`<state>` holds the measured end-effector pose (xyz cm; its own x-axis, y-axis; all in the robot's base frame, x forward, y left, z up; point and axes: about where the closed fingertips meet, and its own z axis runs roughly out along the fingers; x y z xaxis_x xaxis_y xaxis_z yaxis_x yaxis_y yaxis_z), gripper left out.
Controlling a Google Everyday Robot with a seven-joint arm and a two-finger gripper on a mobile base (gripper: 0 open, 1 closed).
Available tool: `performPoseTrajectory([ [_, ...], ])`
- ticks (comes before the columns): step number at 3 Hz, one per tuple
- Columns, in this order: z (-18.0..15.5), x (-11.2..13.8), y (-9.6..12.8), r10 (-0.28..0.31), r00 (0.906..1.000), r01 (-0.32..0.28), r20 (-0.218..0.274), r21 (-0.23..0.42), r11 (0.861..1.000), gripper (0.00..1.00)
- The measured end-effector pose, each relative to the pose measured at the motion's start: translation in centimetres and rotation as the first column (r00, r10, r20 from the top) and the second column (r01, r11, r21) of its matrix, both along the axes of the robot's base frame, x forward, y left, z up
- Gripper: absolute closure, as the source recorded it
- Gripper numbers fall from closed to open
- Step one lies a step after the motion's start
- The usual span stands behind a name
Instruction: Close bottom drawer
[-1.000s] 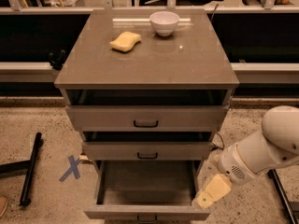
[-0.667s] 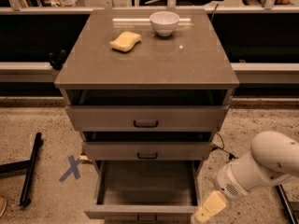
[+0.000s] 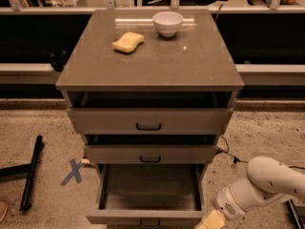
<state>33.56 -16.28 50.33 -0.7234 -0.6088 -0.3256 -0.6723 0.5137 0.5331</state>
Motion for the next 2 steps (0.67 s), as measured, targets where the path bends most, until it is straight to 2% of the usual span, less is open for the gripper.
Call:
performPoseTrajectory([
  [1,0.0,0.0,0.0,0.000,1.0000,0.000,0.000,0.000,1.000,0.00],
  [2,-2.3,0.1,-0.2,-0.009,0.9998,0.009,-0.018,0.016,1.000,0.00],
])
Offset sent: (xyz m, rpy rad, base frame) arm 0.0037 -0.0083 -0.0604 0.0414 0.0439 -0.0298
